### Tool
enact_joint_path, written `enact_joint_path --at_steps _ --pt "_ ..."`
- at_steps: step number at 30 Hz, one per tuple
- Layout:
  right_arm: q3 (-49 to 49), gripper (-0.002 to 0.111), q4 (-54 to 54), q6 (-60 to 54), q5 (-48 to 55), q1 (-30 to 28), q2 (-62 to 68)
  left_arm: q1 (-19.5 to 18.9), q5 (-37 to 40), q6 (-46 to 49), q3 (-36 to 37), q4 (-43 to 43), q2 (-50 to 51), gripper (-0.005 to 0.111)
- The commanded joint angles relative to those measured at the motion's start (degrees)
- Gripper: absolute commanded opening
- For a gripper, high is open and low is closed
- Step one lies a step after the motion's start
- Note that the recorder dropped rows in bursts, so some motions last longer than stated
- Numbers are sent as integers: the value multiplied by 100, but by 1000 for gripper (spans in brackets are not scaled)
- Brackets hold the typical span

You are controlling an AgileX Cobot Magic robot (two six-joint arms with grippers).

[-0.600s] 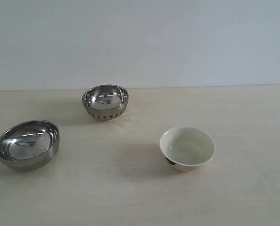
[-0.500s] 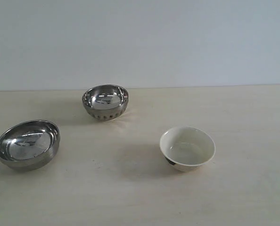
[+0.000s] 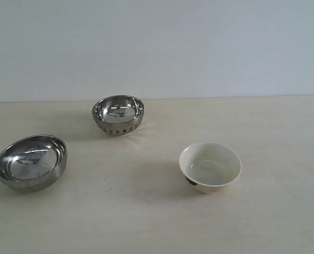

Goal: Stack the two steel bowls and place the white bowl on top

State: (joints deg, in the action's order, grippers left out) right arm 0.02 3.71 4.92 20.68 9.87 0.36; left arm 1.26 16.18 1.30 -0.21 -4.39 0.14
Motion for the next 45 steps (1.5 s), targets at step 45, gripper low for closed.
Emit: enact_joint_path --at_steps 45 --pt "-2 0 50 -36 -25 -21 -36 -4 449 2161 -985 6395 131 4"
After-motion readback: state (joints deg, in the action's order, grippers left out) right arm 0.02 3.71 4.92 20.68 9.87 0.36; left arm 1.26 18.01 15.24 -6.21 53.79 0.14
